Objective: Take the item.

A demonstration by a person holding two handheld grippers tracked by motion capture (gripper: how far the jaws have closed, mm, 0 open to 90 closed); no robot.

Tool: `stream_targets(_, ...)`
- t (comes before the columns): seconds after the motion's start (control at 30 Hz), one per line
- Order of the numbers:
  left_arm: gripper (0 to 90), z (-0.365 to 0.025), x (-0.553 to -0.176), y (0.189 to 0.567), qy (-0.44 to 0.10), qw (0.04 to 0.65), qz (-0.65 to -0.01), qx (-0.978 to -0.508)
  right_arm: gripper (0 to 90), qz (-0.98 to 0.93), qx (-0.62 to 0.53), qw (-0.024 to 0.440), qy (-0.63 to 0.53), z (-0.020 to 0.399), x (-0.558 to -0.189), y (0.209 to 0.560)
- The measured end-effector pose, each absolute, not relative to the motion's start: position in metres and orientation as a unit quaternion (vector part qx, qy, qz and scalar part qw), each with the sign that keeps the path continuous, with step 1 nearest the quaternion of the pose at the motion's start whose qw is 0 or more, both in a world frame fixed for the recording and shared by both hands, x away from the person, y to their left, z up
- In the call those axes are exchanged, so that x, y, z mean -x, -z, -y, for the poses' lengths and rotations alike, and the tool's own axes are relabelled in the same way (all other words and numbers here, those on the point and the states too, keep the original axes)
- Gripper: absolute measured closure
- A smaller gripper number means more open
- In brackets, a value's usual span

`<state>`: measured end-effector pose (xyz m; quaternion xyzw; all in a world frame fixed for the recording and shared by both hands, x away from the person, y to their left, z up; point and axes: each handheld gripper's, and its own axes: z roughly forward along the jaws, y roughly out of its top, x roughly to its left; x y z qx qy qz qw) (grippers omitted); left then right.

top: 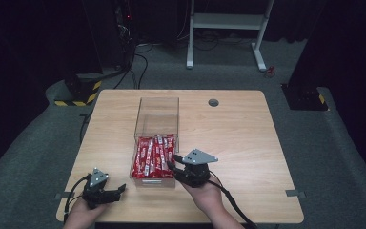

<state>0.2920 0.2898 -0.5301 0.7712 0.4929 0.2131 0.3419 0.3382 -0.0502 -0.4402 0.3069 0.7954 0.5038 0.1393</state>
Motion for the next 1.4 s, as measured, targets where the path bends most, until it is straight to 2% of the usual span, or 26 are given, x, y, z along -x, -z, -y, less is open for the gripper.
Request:
stream_targets(0.03, 14.4, -0.290, -0.292, 0.530, -0.213, 0.342, -0.493, -0.771, 68.8, -0.798, -0.306, 0.141, -0.500, 0.048, -0.339, 0.442)
stream_targets(0.4, 14.4, -0.290, -0.292, 0.530, -0.212, 0.343, -0.493, -0.771, 76.1, -0.799, -0.315, 0.143, -0.492, 0.044, -0.342, 0.451)
stream_targets(0.77, 14.4, -0.290, -0.292, 0.530, -0.213, 0.343, -0.493, -0.771, 88.4, -0.797, -0.318, 0.139, -0.494, 0.045, -0.344, 0.453)
stream_targets(1.4, 14.4, -0.290, -0.292, 0.530, -0.213, 0.343, -0.492, -0.771, 90.0, -0.798, -0.307, 0.131, -0.502, 0.052, -0.329, 0.449)
